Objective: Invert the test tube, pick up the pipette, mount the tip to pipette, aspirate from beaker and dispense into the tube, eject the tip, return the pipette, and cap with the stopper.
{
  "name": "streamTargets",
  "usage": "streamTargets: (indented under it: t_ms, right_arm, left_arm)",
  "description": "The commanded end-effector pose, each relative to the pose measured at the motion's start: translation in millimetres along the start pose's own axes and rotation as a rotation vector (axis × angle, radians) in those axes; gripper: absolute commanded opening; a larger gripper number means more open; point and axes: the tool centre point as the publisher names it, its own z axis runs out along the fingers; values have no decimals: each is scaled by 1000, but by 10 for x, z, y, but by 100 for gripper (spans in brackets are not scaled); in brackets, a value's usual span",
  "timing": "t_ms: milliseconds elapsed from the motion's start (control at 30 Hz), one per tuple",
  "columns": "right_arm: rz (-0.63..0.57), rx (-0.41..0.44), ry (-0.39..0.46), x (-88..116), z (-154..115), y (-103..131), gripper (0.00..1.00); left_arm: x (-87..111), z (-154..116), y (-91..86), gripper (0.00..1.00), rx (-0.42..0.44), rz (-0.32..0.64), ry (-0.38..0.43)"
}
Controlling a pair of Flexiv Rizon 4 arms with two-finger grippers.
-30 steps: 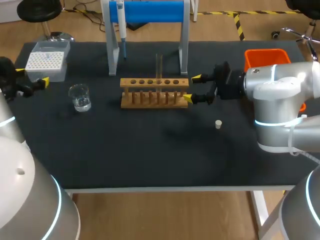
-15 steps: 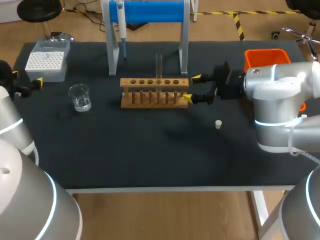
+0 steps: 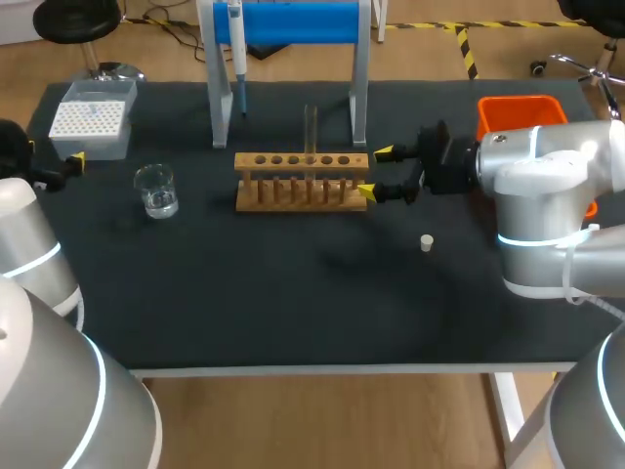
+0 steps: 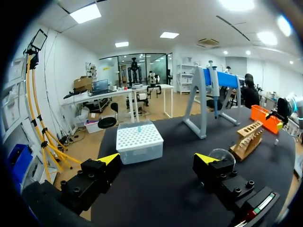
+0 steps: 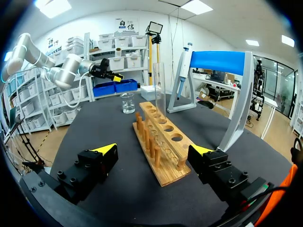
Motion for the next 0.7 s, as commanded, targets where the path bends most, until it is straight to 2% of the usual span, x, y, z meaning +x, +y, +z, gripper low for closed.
streamTargets:
  t_ms: [33, 533, 700]
  right_arm:
    - [0, -1, 0, -1, -5, -3, 100]
    - [0, -1, 0, -1, -5, -3, 100]
    - [0, -1, 0, -1, -5, -3, 100]
  left_arm:
    - [-52, 176, -3, 100, 0, -1, -10]
    - [-489, 780, -181, 100, -29, 0, 22]
    - [-547, 980, -239, 100, -59, 2, 51]
